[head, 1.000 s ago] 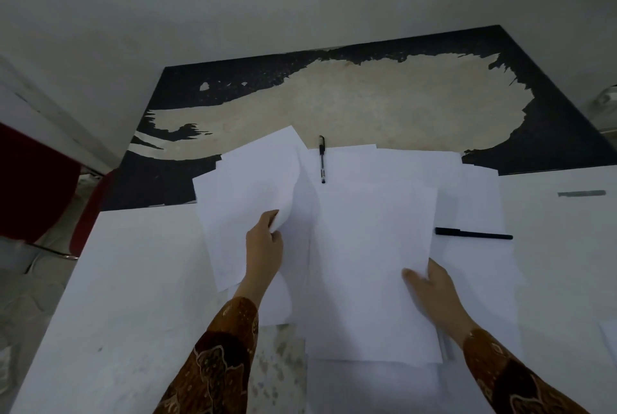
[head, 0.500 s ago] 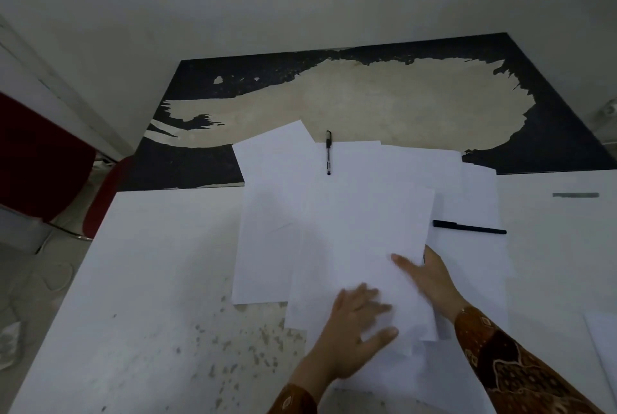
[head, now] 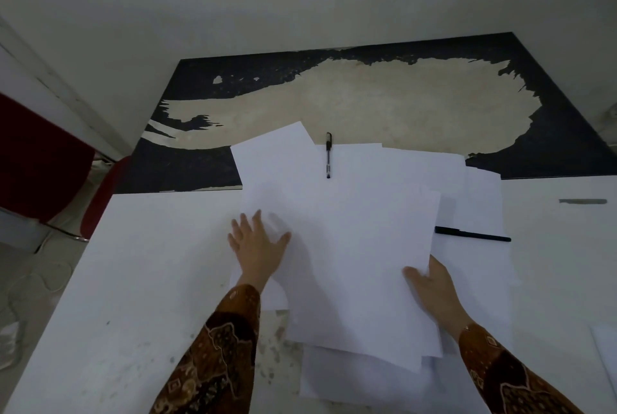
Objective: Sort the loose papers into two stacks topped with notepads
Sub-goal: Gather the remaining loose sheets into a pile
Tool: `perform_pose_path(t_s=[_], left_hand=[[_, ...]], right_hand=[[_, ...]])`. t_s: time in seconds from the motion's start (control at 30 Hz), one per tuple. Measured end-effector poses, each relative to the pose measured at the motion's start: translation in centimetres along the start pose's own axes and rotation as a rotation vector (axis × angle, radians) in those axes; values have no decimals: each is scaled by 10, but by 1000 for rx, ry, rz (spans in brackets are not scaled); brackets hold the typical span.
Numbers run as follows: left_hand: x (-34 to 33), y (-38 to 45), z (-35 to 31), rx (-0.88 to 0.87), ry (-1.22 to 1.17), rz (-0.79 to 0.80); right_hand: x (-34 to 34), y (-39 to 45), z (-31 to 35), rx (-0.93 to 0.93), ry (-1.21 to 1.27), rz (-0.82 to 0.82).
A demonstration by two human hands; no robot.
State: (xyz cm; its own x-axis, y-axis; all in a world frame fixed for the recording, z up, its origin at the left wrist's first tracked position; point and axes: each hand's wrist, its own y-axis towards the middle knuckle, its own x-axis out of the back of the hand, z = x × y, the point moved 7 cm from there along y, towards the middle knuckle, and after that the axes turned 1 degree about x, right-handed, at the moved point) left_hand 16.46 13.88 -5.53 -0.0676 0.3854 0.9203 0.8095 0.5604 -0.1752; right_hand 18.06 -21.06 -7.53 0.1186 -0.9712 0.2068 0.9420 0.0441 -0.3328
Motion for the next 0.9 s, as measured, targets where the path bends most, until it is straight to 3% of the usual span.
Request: perform_pose_path(t_s=[0.27, 0.5, 0.7, 0.9], left_hand=[[3, 20, 11, -70, 193, -55], [9, 32, 3, 39, 24, -62], [-13, 24, -4, 312, -61, 48], [-32, 24, -14, 308, -149, 55]], right_hand=[[1, 2, -4, 10, 7, -10], [1, 1, -5, 29, 5, -8], [1, 3, -6, 21, -13, -23], [1, 3, -4, 39, -14, -38]])
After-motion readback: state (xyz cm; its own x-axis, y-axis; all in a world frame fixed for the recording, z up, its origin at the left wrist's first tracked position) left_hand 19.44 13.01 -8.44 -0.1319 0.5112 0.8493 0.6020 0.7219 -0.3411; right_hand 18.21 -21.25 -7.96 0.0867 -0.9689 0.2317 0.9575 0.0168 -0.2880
